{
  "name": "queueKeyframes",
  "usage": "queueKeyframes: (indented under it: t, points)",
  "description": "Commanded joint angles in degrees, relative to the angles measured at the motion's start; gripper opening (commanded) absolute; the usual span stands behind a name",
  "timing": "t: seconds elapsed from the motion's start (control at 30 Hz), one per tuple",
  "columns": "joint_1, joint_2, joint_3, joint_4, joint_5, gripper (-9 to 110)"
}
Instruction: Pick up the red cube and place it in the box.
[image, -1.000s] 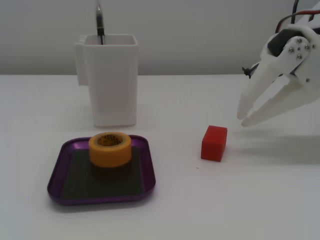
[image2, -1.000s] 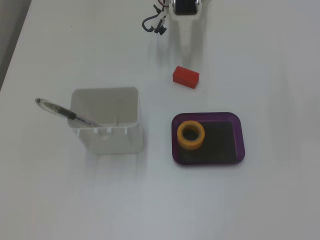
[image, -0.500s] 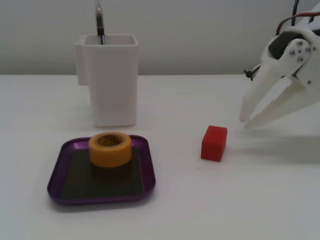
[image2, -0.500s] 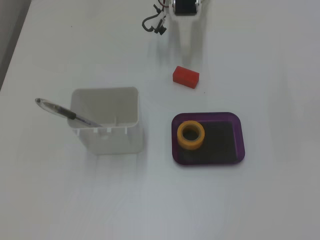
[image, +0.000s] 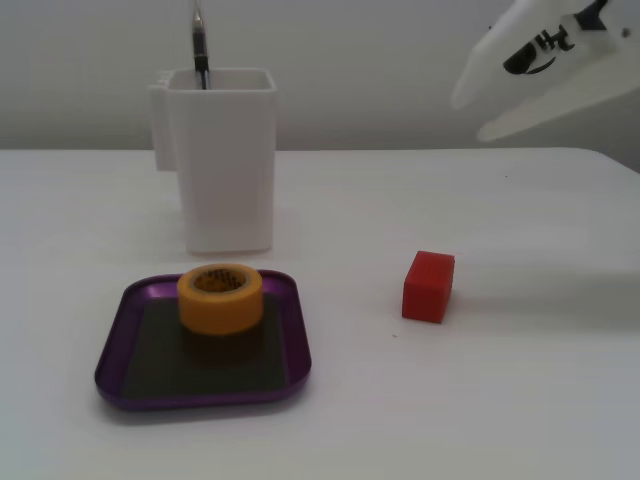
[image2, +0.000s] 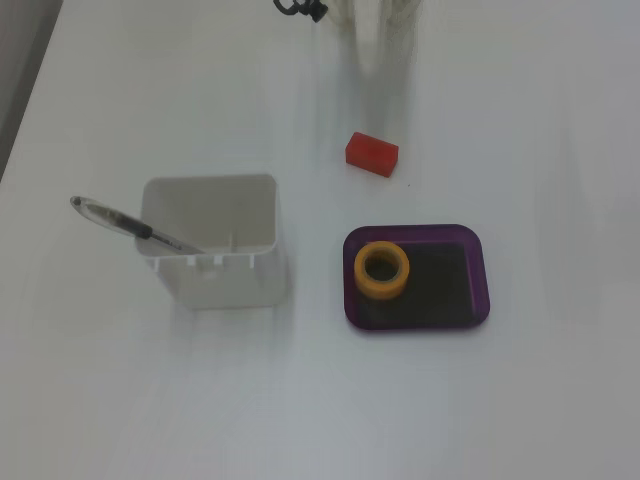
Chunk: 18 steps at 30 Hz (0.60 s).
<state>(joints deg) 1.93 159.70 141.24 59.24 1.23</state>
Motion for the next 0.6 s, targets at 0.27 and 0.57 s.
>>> queueKeyframes:
  t: [0.27,0.57]
  points:
    - [-0.53,-40.78,-26.19,8.26,19.69,24]
    - [-4.92,-53.17,-28.21,8.09,22.06,27]
